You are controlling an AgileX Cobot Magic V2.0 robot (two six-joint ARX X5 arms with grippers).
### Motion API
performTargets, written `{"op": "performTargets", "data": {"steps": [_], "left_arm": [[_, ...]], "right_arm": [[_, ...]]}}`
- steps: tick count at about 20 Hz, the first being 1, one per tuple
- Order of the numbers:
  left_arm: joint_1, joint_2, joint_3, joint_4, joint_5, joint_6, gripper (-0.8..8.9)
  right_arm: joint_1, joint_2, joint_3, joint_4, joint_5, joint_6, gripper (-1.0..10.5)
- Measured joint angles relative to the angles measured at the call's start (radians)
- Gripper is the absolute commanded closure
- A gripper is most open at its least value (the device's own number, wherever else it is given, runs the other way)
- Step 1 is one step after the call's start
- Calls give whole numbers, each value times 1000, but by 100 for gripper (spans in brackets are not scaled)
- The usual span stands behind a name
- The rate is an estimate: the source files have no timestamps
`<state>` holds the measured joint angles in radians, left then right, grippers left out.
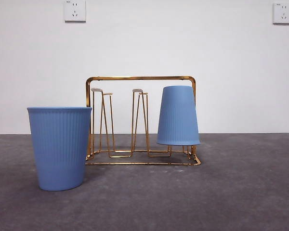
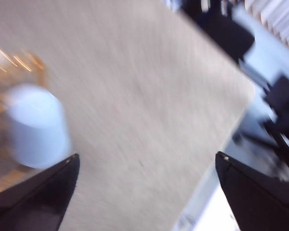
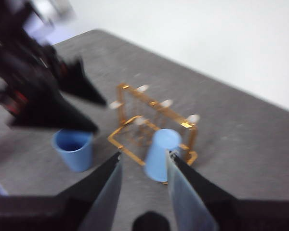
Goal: Pick up cup 1,put cup 1 in the cup rack,pick up cup 2,put cup 2 in the cup rack
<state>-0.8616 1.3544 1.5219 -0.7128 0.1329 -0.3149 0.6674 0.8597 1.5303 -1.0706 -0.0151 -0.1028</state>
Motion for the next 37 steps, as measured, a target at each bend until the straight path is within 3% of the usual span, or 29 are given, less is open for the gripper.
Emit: {"op": "performTargets", "data": {"steps": [6,9,10,16,21,28,30,32,34,37], "left_arm": [[0,-278,0,-206,-265,63,343],[0,-364,0,-320,-376,82,343],[0,-384,0,-354,-407,86,343],[0,-468,0,-486,-497,96,343],[0,-502,0,-516,-497,98,343],[0,-503,0,-525,-496,99,344],[0,-504,0,-526,-495,99,344],[0,-504,0,-526,-492,99,344],[0,-504,0,-526,-492,99,344],[0,-504,0,-526,-492,99,344]], "right_arm": [[0,262,0,84,-277,53,763],[0,447,0,147,-361,84,598],[2,496,0,165,-375,97,595],[82,785,0,312,-366,176,595],[172,942,0,375,-164,204,596],[196,1049,0,466,-105,244,615],[195,1076,0,466,-93,250,772],[196,1089,0,468,-93,250,820],[196,1089,0,488,-94,250,968],[196,1089,0,495,-113,249,962]]}}
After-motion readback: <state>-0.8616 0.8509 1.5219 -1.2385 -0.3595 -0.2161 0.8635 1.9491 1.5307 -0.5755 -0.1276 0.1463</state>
